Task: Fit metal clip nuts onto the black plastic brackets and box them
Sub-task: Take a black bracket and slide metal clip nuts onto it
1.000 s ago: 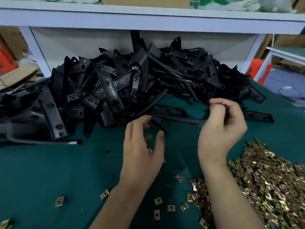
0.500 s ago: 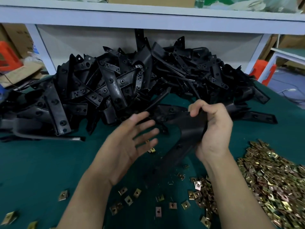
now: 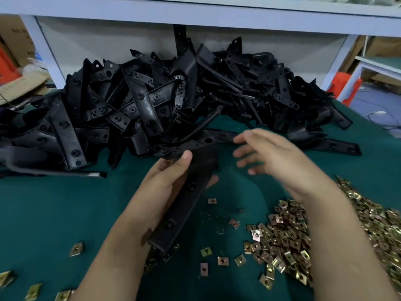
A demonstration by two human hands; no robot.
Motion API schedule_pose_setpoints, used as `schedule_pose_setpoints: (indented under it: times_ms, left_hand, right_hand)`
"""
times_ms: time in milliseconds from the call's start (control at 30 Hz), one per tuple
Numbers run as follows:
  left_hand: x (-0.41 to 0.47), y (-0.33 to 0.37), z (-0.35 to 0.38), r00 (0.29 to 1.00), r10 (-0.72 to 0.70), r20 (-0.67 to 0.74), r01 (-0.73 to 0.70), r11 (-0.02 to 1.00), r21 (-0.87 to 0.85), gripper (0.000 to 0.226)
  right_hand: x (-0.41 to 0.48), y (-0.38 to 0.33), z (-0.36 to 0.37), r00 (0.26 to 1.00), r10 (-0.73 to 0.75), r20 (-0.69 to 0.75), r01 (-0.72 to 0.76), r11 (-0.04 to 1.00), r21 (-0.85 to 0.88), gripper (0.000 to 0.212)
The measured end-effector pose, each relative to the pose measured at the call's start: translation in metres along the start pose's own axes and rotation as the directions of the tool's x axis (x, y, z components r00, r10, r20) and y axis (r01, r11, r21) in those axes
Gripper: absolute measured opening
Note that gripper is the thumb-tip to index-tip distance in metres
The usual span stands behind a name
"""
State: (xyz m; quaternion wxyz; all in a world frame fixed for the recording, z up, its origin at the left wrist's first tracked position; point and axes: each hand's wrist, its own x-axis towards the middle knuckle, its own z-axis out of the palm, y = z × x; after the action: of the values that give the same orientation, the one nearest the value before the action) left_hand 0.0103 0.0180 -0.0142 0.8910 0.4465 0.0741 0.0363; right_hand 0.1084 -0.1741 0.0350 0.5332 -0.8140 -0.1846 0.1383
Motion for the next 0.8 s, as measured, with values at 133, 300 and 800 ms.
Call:
schedule_pose_setpoints:
  times_ms: [133, 300, 800]
  left_hand:
    - [0.001, 0.001, 0.002, 0.996, 0.013, 0.088, -0.005, 0.996, -0.086, 0.049]
    - [0.001, 0.0, 0.003, 0.989, -0.008, 0.15, 0.019, 0.997, -0.075, 0.049]
    - [-0.001, -0.012, 0.006, 0.964, 0.021, 0.267, -0.066, 0.985, 0.161, 0.037]
  right_hand:
    - [-0.009, 0.009, -0.053, 0.973, 0.221, -0.065, -0.22, 0.811, -0.543, 0.024]
    - [-0.034, 0.029, -0.093, 0.832, 0.538, -0.135, -0.47, 0.554, -0.687, 0.089]
    - [-0.025, 0.056, -0.091, 0.898, 0.415, -0.148, -0.423, 0.715, -0.557, 0.024]
